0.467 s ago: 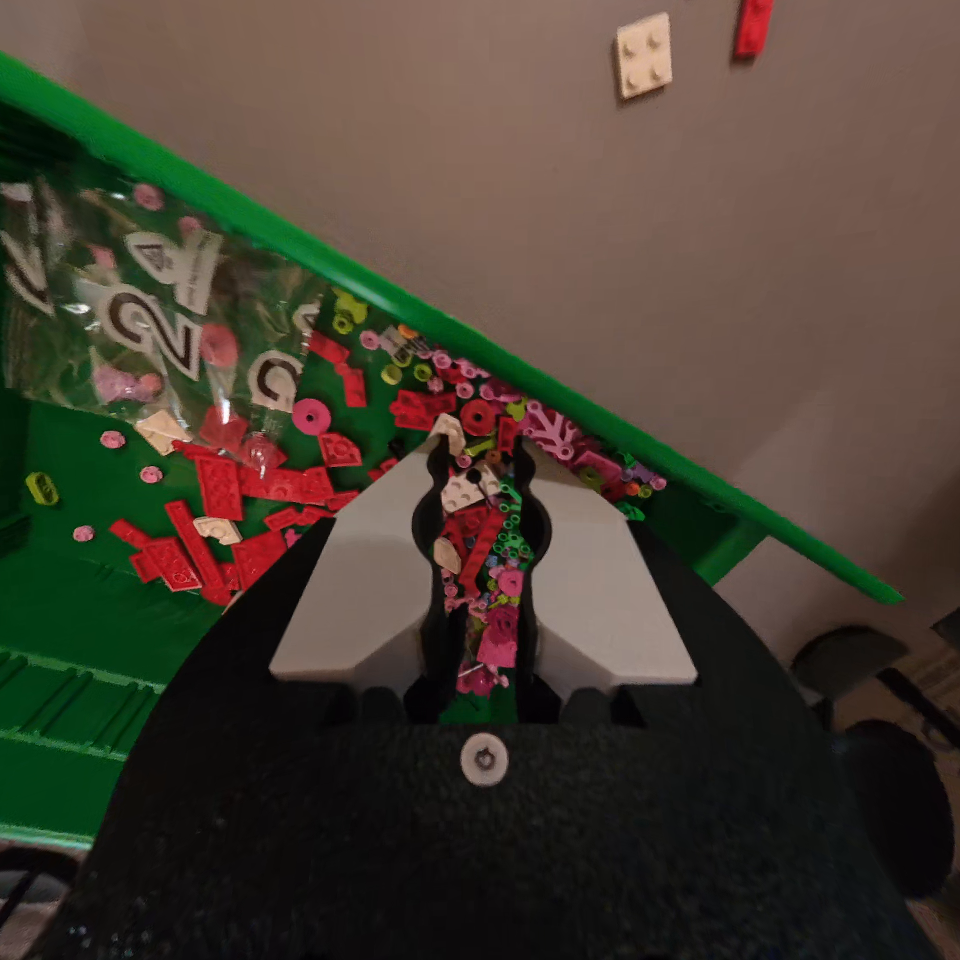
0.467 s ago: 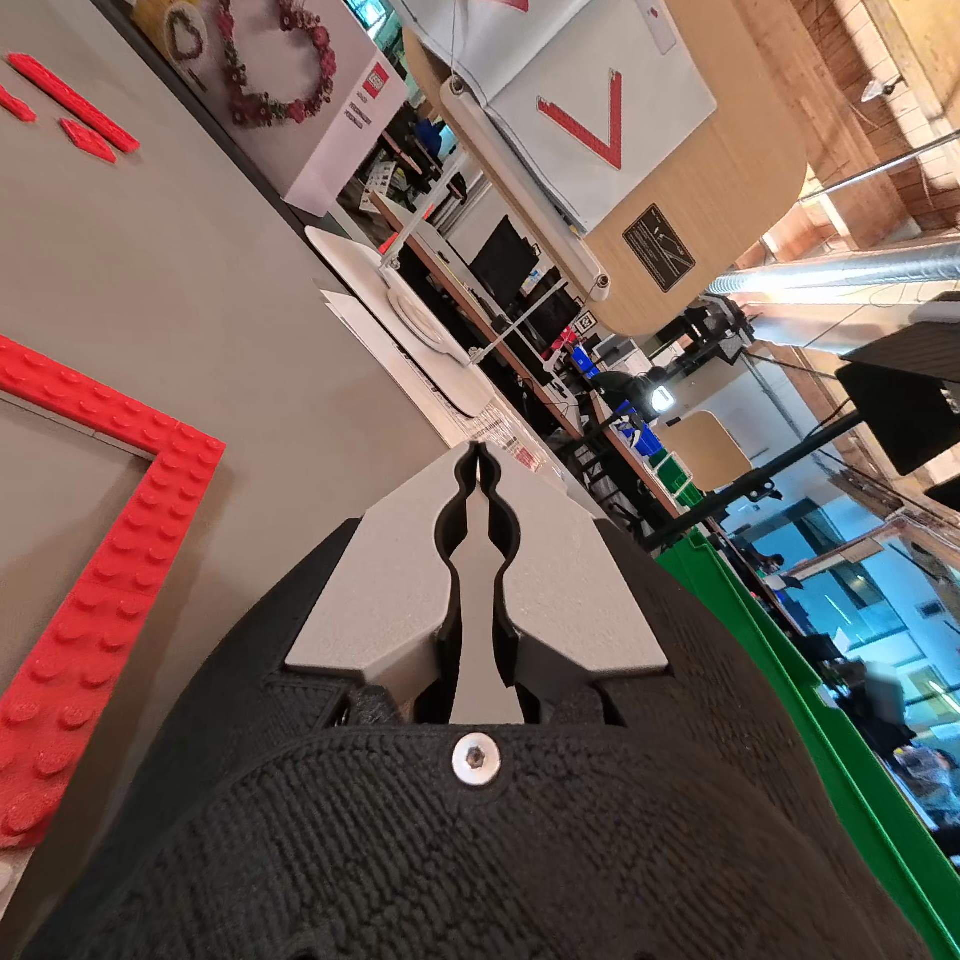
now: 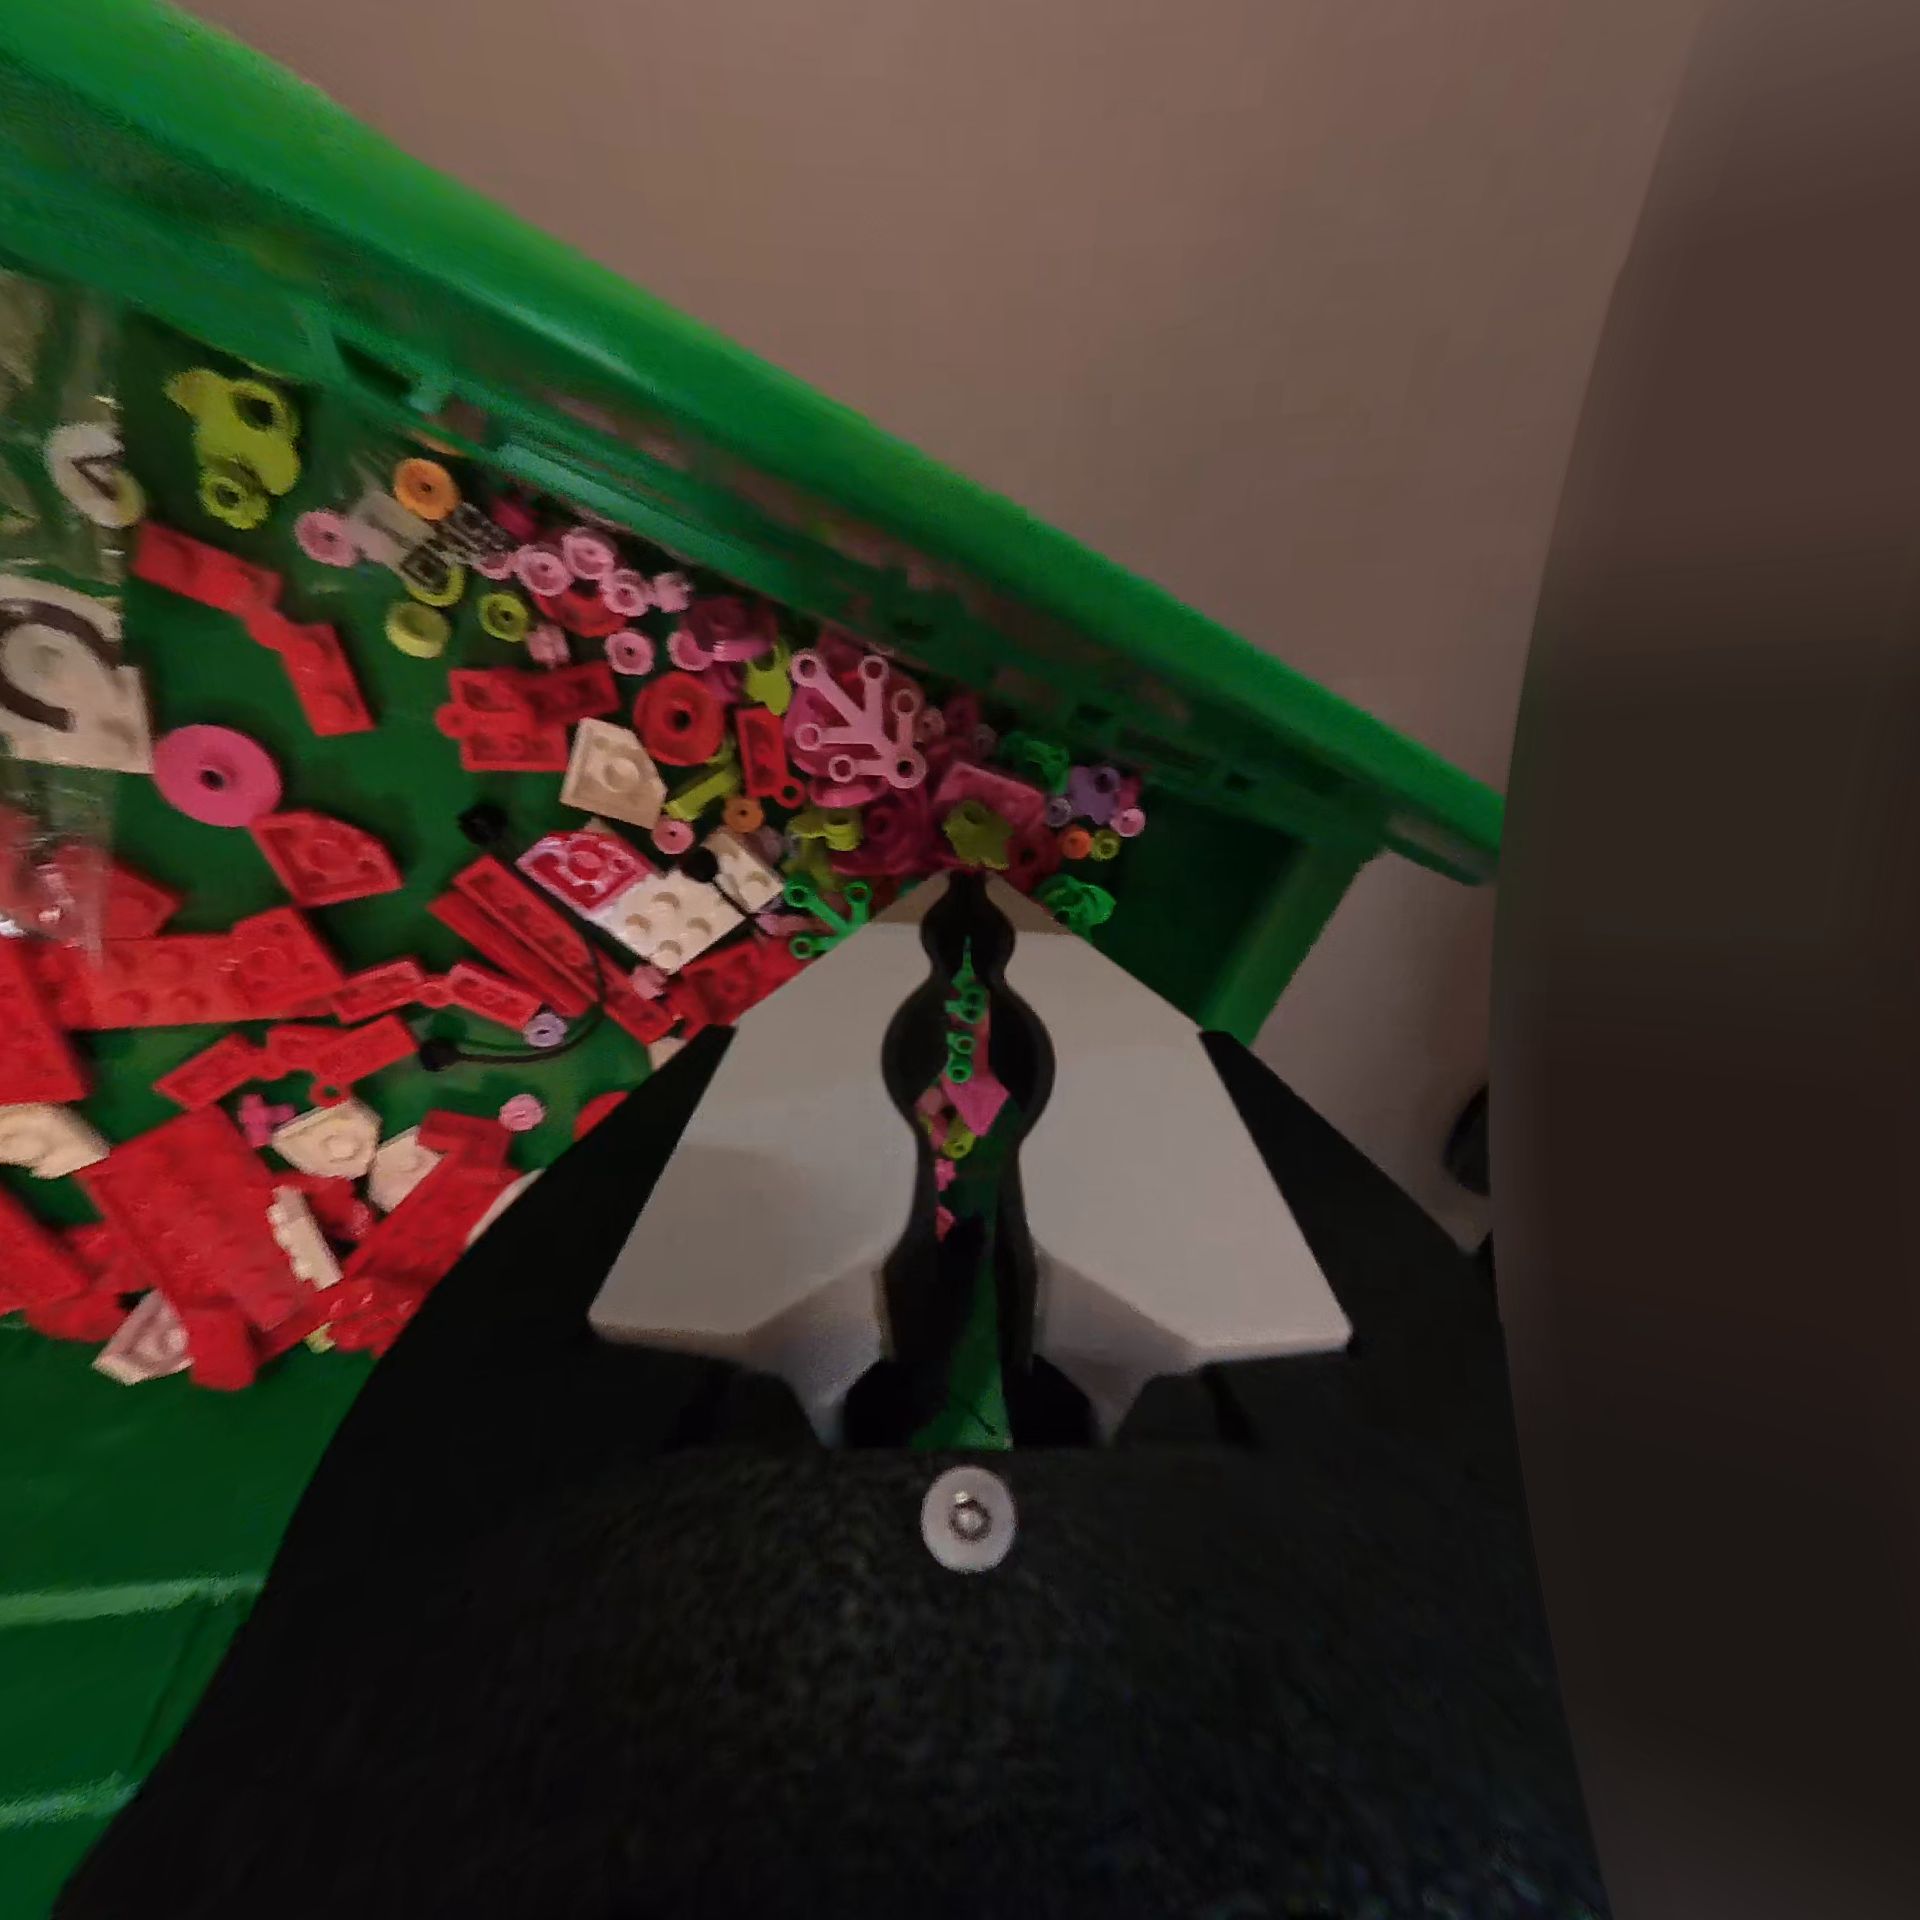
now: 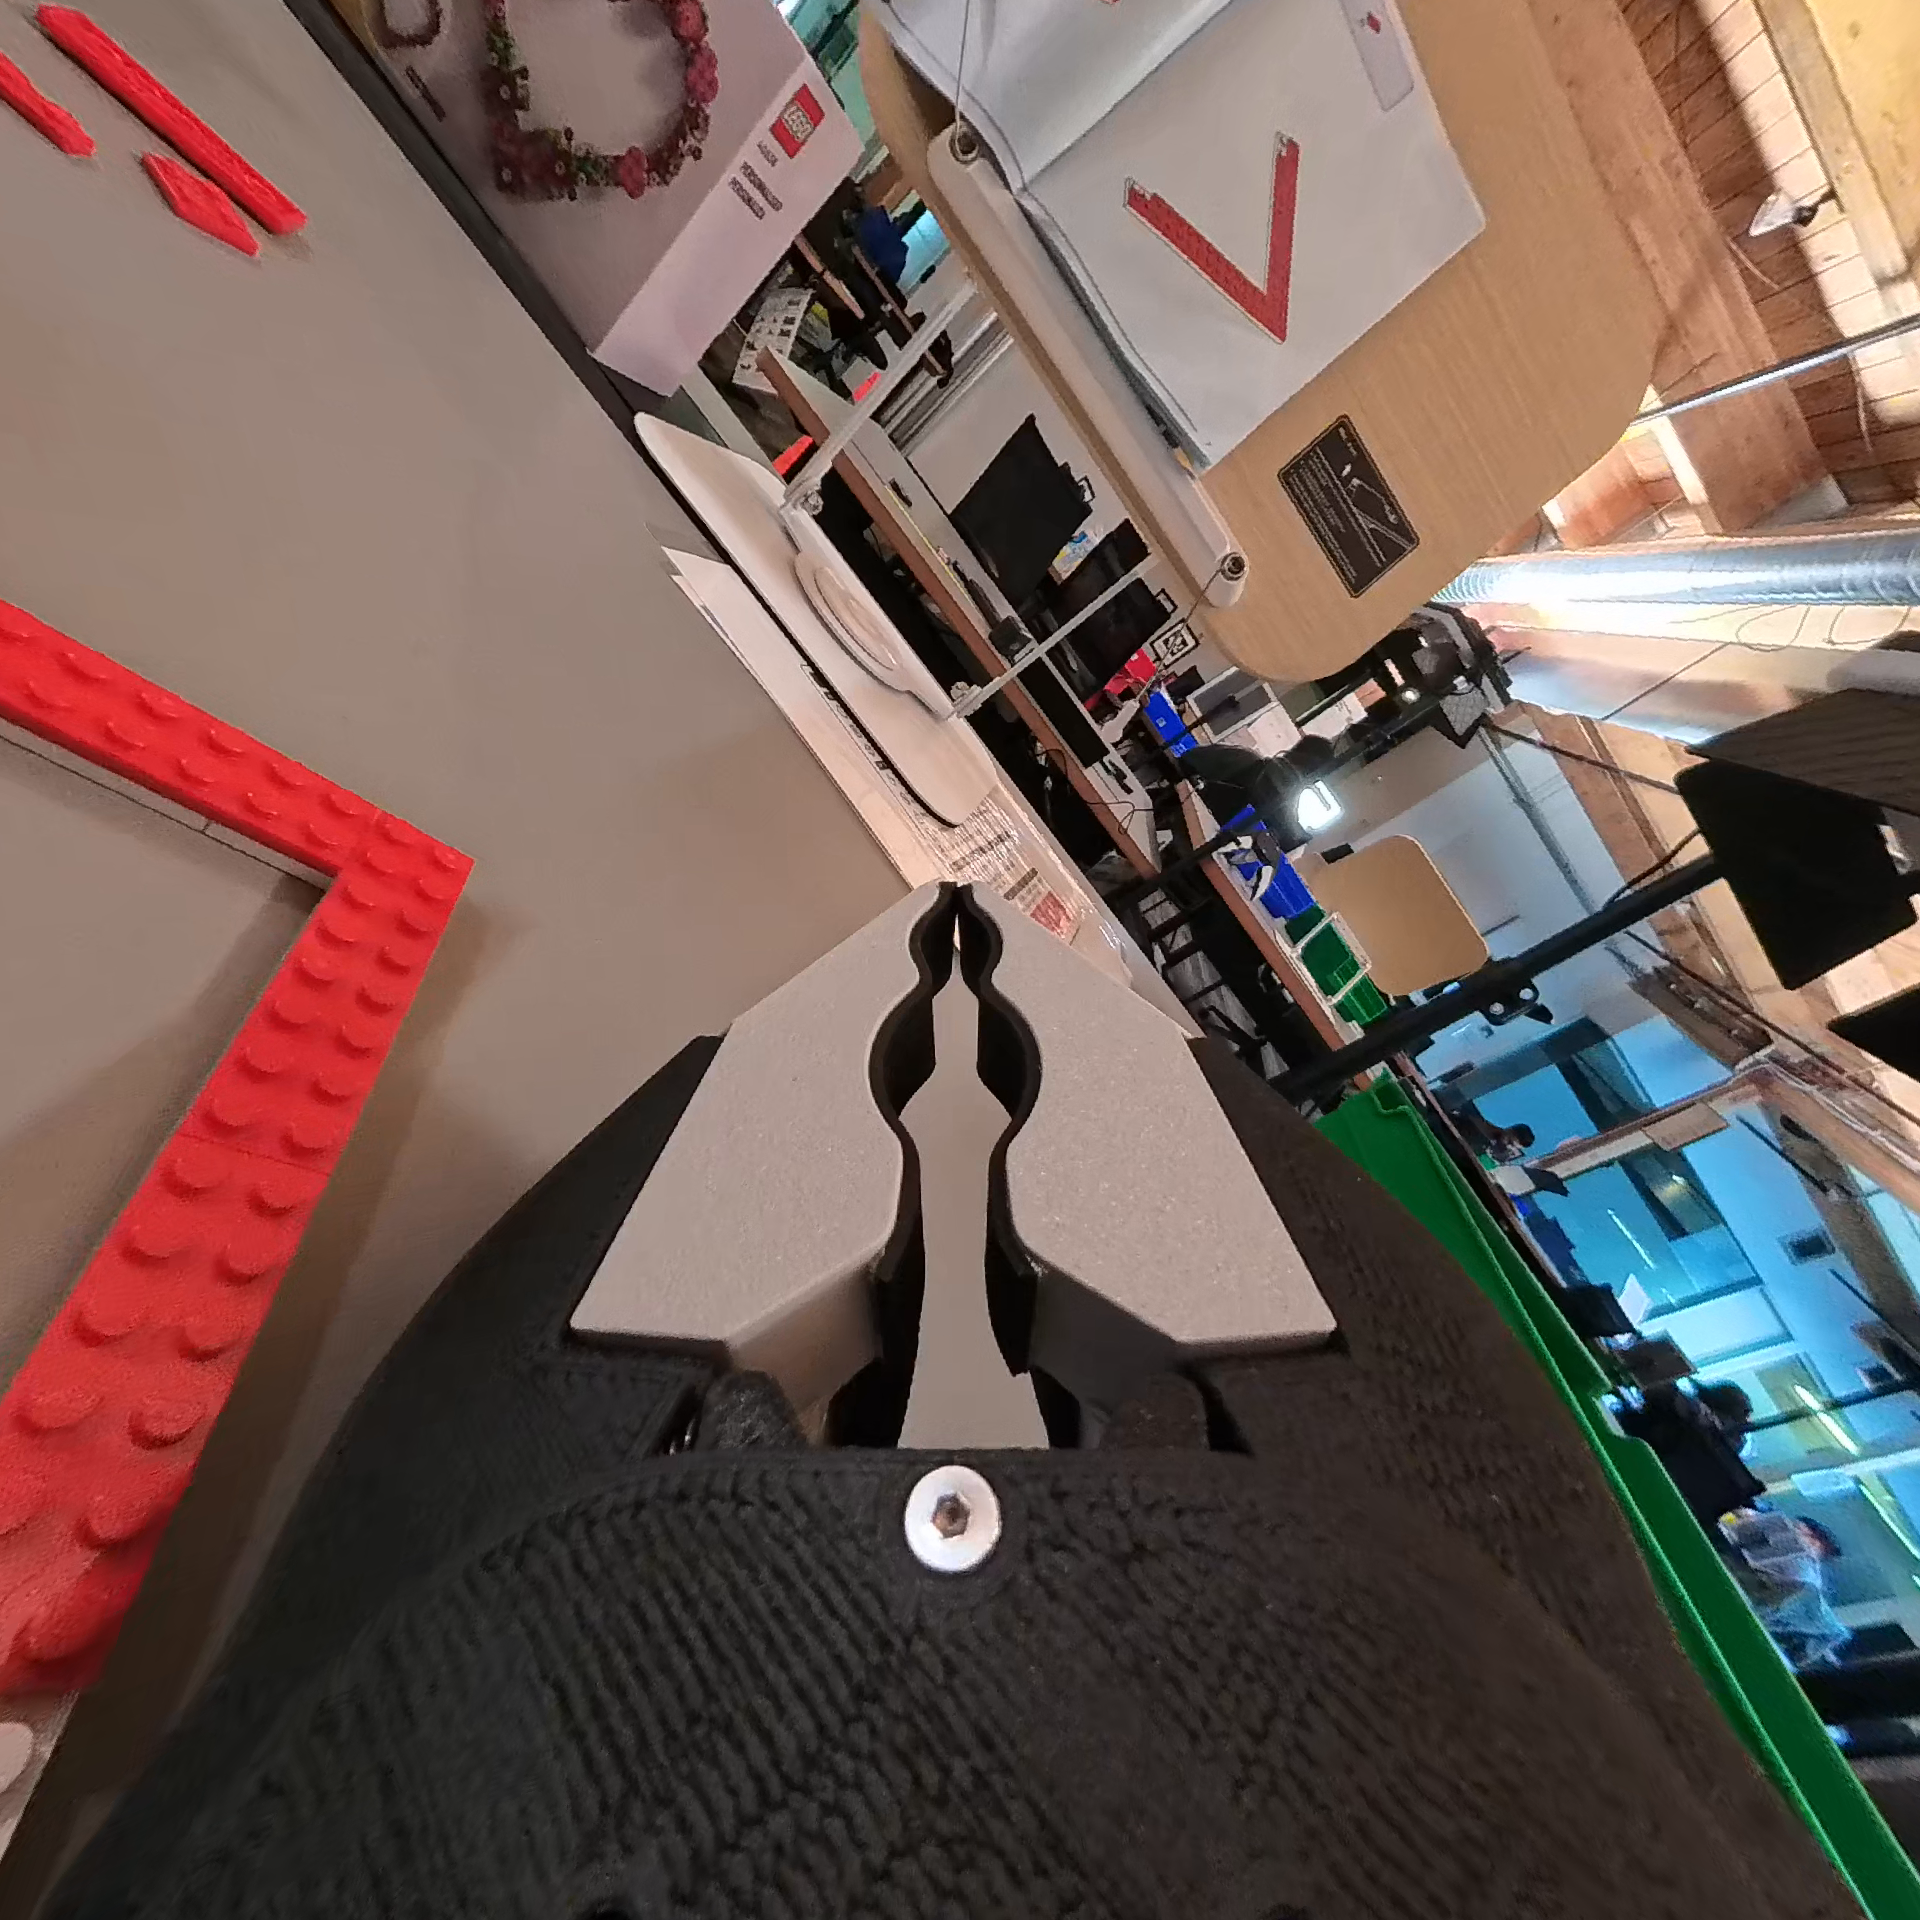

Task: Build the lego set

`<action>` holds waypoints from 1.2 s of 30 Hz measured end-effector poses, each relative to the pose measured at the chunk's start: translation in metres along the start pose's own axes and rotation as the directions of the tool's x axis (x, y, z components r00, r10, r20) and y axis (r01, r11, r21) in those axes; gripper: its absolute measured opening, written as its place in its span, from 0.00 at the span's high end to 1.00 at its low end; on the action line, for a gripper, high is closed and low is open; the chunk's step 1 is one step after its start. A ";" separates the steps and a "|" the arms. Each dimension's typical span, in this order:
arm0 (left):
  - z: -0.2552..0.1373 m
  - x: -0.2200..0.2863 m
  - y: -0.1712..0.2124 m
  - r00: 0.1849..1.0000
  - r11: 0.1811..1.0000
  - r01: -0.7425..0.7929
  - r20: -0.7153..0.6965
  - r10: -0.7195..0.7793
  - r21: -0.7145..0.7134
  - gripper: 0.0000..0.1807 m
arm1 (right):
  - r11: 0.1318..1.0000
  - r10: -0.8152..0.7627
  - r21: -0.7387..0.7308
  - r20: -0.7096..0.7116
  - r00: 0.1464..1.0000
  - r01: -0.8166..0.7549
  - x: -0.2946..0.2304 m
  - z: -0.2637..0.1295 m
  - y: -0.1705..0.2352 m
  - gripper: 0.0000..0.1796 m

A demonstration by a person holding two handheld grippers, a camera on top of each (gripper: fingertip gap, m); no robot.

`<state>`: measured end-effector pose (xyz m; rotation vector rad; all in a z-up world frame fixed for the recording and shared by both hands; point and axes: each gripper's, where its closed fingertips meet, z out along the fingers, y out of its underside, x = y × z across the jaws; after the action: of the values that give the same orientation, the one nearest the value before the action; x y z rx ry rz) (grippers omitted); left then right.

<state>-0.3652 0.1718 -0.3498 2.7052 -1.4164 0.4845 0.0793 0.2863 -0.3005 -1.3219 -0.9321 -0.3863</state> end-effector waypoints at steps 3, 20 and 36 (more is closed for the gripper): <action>0.005 0.009 0.004 0.997 1.000 -0.015 -0.076 0.015 -0.005 1.00 | 1.000 -0.003 0.000 -0.001 1.000 0.003 0.000 0.000 0.000 1.00; -0.023 -0.071 0.020 0.959 0.987 0.137 0.239 -0.155 0.089 1.00 | 1.000 -0.008 0.009 0.004 1.000 0.007 -0.002 -0.001 -0.003 1.00; -0.028 -0.086 0.088 0.870 0.933 0.350 0.397 -0.290 -0.085 1.00 | 1.000 -0.005 0.013 0.008 1.000 0.005 -0.003 -0.001 -0.004 1.00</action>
<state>-0.4889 0.1947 -0.3581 2.9223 -0.9657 -0.1764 0.0753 0.2837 -0.3005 -1.3106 -0.9438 -0.3784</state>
